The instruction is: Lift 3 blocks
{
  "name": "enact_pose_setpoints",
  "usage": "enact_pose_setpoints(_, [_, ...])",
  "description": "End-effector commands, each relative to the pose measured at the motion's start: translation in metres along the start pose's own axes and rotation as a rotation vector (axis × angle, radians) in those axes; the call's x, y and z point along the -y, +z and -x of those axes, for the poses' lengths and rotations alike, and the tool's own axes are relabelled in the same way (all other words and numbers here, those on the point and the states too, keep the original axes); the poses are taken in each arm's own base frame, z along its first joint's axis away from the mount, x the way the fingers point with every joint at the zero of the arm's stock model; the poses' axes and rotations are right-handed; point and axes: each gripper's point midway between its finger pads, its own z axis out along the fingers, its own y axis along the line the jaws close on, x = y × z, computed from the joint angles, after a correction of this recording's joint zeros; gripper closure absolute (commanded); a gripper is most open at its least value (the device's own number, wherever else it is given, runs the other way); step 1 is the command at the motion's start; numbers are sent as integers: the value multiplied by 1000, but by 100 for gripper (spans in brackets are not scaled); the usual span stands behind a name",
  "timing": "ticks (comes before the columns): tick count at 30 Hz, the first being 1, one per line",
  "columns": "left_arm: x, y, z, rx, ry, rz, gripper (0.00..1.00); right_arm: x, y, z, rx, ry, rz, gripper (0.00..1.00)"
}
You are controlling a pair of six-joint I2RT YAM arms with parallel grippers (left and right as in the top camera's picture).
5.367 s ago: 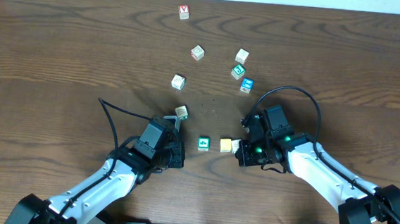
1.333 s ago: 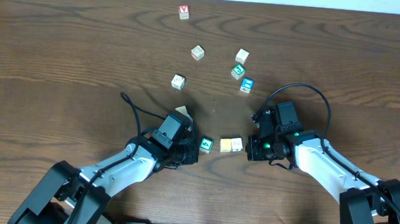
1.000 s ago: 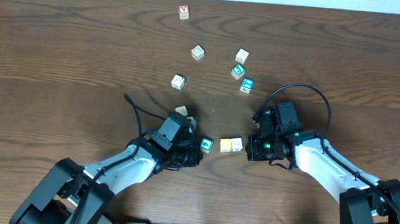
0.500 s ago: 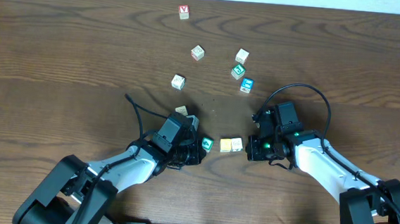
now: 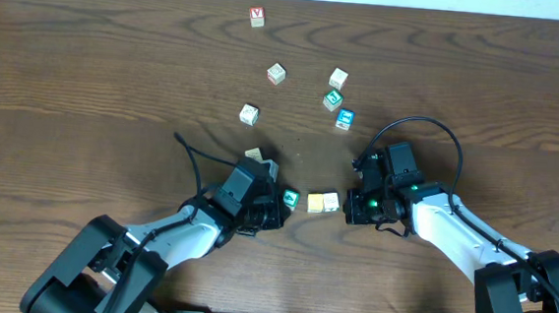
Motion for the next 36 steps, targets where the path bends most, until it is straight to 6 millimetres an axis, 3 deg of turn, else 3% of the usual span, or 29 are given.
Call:
enact_pose_setpoints(1, [5, 6, -7, -1, -4, -9, 93, 2, 2, -2, -10, 17, 3, 99])
enact_pose_setpoints(13, [20, 11, -43, -121, 80, -41, 93, 3, 2, -2, -11, 17, 2, 99])
enact_pose_setpoints(20, [-8, -5, -55, -139, 49, 117, 93, 3, 2, -2, -12, 18, 1, 99])
enact_pose_setpoints(23, [-29, -28, -49, -69, 42, 259, 93, 3, 2, -2, -11, 18, -2, 99])
enact_pose_setpoints(28, [-38, -61, -16, 141, 75, 373, 93, 3, 2, -2, -11, 18, -2, 99])
enact_pose_setpoints(36, [-36, -61, 8, 241, 69, 370, 93, 3, 2, -2, -11, 18, -1, 99])
